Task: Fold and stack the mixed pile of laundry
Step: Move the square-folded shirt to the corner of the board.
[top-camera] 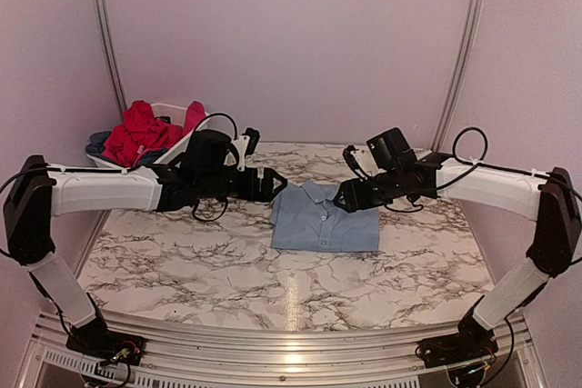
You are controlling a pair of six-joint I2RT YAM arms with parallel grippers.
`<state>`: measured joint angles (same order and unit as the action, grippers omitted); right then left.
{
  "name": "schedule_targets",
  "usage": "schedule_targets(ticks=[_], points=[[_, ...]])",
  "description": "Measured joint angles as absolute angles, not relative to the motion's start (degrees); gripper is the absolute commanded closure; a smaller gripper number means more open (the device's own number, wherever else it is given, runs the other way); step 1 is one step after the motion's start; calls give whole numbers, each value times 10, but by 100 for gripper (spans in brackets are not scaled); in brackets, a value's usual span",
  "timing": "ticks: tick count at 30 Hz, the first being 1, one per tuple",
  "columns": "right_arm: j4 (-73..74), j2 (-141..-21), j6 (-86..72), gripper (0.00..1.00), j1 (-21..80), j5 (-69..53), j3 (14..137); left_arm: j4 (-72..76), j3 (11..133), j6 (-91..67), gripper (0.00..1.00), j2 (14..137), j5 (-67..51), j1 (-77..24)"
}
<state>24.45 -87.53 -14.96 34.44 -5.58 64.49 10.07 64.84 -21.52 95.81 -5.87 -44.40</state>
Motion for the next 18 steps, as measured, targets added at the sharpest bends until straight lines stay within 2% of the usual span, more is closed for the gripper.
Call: schedule_targets(ticks=[8,10,18], points=[[205,-1069,-176,36,387,-44,650,83,621,-215,1,929,-23,-444],[183,-1087,-177,35,382,-41,667,80,616,-215,1,929,-20,-444],[138,-1108,-114,30,260,-54,670,70,593,-209,1,903,-6,-444]])
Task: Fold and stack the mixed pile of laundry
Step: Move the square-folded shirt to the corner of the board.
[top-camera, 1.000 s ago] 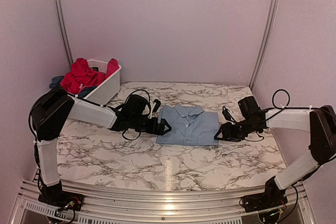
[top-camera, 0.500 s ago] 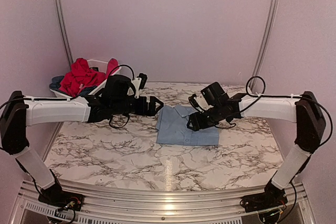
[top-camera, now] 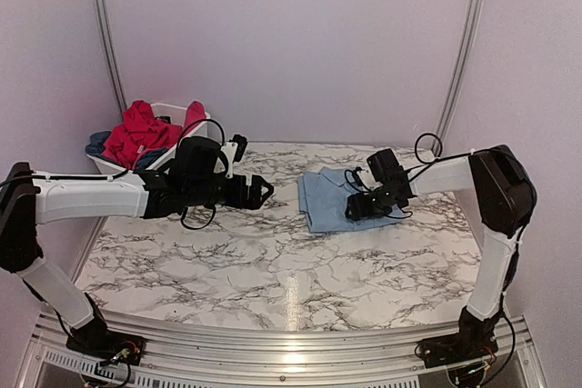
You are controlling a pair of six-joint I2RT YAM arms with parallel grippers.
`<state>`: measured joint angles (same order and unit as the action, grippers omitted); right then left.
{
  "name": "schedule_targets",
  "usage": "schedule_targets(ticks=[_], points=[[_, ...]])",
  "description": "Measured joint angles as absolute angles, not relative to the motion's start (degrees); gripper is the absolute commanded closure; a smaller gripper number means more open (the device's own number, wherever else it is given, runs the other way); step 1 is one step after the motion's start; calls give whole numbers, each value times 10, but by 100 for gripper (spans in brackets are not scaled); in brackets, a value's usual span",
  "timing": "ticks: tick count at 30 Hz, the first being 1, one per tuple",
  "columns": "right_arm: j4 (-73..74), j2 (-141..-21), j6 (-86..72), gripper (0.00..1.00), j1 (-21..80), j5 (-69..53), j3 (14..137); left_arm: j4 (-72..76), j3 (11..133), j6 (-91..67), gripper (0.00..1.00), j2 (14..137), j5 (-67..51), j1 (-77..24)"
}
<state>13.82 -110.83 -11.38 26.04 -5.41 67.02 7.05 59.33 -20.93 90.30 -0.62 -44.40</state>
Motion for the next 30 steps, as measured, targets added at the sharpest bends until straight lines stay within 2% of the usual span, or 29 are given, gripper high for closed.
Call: schedule_targets(ticks=[7,15,19,25,30], points=[[149,-1108,1,28,112,-23,668,70,594,-201,1,894,5,-444],[161,-1111,61,27,20,20,687,70,594,-199,1,894,5,-444],[181,-1095,56,24,27,54,691,70,594,-199,1,894,5,-444],[197,-964,-7,23,65,16,629,70,594,-199,1,894,5,-444],[207,-951,-66,24,123,23,591,70,594,-199,1,894,5,-444]])
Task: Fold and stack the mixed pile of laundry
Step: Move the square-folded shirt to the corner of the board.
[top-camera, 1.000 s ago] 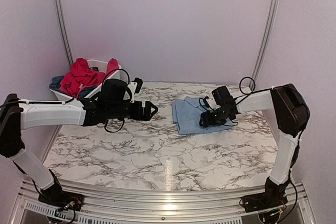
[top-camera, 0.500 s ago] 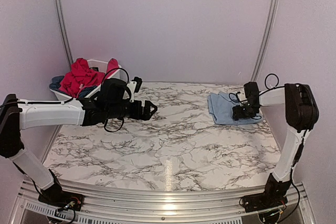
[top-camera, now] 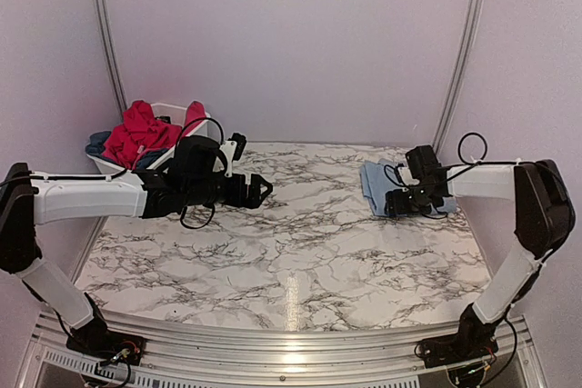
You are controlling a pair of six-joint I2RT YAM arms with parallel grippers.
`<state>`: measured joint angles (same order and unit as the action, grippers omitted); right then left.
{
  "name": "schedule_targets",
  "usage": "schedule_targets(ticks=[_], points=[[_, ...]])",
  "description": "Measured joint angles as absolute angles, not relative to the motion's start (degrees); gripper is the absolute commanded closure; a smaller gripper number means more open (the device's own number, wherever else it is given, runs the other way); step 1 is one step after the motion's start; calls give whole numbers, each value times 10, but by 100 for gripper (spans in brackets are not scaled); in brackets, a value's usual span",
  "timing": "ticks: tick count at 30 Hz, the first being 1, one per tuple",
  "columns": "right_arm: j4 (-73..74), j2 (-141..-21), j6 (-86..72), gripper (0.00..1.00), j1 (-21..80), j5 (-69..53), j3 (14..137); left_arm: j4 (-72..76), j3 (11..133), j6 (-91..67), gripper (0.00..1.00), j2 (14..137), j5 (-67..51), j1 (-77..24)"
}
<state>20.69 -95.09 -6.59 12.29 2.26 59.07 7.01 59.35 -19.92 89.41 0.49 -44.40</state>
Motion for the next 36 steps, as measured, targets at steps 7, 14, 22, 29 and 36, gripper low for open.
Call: schedule_targets(ticks=[7,14,22,29,36], points=[[222,-973,-128,23,141,39,528,70,594,-200,1,894,5,-444],[187,-1032,-114,23,78,46,577,70,594,-199,1,894,10,-442],[176,-1131,-74,23,59,46,701,70,594,-193,1,894,16,-429],[199,-1176,-38,23,52,56,776,33,618,-193,1,880,22,-374],[246,-1088,-19,21,66,36,773,-47,728,-176,1,859,62,-270]])
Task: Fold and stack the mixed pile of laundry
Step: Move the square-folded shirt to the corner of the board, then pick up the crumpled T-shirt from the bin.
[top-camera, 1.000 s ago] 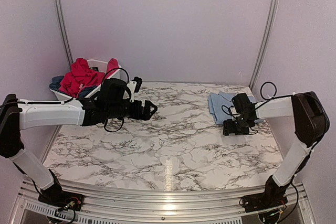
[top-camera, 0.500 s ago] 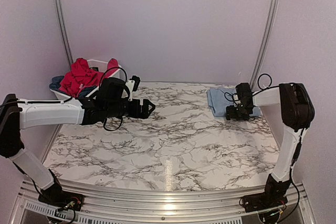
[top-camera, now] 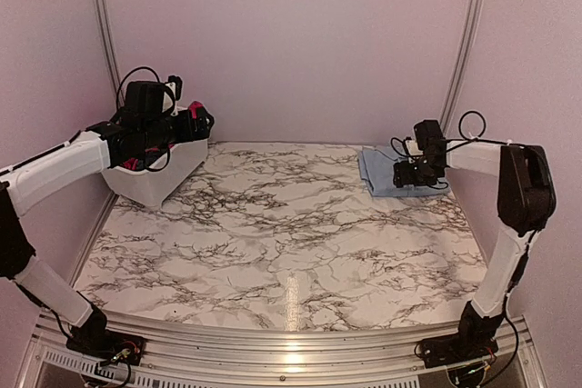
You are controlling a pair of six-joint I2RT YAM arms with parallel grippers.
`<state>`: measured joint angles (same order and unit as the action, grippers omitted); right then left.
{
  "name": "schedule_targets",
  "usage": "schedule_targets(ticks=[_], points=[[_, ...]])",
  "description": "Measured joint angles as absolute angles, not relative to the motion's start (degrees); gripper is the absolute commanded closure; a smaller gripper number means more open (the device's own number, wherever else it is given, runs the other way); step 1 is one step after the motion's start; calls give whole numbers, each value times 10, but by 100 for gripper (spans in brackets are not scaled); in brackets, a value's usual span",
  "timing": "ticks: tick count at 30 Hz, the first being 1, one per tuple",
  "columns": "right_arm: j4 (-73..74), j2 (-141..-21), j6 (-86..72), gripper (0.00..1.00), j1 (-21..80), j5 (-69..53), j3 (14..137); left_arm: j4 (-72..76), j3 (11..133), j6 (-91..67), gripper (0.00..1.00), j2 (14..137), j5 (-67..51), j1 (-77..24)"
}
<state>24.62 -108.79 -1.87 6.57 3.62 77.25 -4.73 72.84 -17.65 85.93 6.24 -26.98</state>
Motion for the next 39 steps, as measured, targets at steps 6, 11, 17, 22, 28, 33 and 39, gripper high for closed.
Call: schedule_targets(ticks=[6,11,17,22,28,33,39], points=[[254,-990,-4,8,96,28,780,-82,810,-162,1,862,82,-136],[230,-938,-9,1,102,-20,741,-96,861,-149,1,943,80,-72],[156,-838,-51,2,27,-117,646,-132,869,-128,9,1021,80,-67],[122,-837,-63,2,10,-163,645,-143,899,-116,57,1069,93,-69],[115,-841,-70,2,10,-195,644,-149,917,-110,100,1070,117,-69],[101,-839,-73,1,12,-232,633,-152,919,-110,100,1028,119,-75],[82,-833,-75,1,48,-265,609,-158,971,-100,100,948,86,-142]])
